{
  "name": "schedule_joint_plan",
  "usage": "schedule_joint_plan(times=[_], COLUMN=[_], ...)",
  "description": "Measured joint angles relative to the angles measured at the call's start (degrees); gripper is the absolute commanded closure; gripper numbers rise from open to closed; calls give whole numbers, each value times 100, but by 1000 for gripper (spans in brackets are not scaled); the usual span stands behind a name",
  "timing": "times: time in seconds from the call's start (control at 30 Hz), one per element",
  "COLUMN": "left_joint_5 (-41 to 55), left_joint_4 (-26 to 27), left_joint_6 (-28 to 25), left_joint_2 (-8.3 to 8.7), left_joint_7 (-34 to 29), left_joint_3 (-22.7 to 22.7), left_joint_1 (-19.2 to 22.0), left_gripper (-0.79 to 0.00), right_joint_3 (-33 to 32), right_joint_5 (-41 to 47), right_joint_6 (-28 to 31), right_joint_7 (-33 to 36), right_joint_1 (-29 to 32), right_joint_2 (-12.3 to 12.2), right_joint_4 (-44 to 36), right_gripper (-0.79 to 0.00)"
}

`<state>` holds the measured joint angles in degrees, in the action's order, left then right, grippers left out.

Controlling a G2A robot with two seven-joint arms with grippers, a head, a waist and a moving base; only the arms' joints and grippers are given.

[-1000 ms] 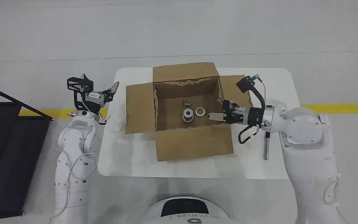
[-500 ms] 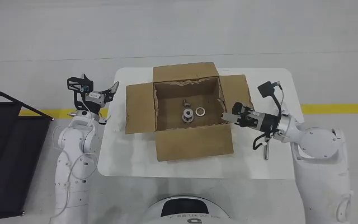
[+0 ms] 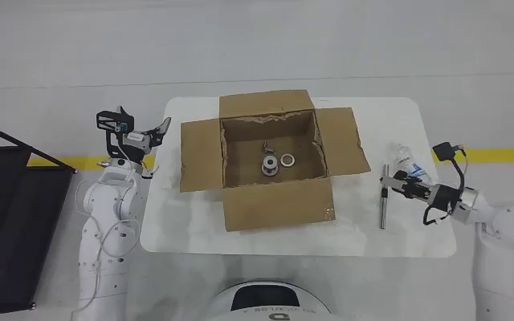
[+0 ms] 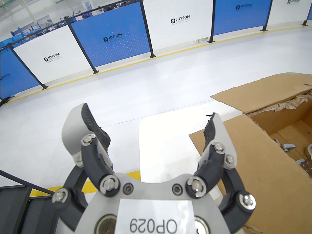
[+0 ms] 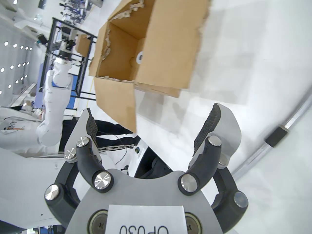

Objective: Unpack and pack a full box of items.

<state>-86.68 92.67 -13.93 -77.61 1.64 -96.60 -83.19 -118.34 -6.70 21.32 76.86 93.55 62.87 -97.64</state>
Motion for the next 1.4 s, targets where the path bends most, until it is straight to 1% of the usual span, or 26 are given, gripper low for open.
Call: schedule_joint_plan(times=[0.03,0.07,0.1,0.17,0.23,0.27,0.3,0.53,0.9,1.3,1.4], left_joint_5=[0,0,0,0,0,0,0,0,0,0,0], left_joint_4=[0,0,0,0,0,0,0,0,0,0,0], left_joint_6=[0,0,0,0,0,0,0,0,0,0,0], left_joint_2=[0,0,0,0,0,0,0,0,0,0,0], left_joint_7=[0,0,0,0,0,0,0,0,0,0,0], left_joint_3=[0,0,0,0,0,0,0,0,0,0,0], left_joint_1=[0,0,0,0,0,0,0,0,0,0,0], left_gripper=[-785,-785,-785,-785,-785,-785,-785,-785,-785,-785,-785], right_joint_3=[4,54,127,338,568,682,825,1320,1776,2461,2629], right_joint_5=[-414,-745,-1048,-1654,-2178,-2378,-2597,-3464,-4358,-5217,-5353], right_joint_6=[-127,-240,-361,-666,-964,-1066,-1164,-1629,-2311,-2919,-2982], right_joint_7=[-151,-259,-339,-469,-585,-619,-645,-742,-1031,-1031,-1019], right_joint_1=[3,-1,-16,-99,-206,-246,-294,-387,-551,-1003,-1148], right_joint_2=[-20,-33,-43,-65,-82,-87,-92,-125,-149,-130,-120], right_joint_4=[51,80,119,249,374,417,469,573,591,996,1152], right_gripper=[-754,-717,-653,-551,-483,-391,-379,-363,-363,-289,-265])
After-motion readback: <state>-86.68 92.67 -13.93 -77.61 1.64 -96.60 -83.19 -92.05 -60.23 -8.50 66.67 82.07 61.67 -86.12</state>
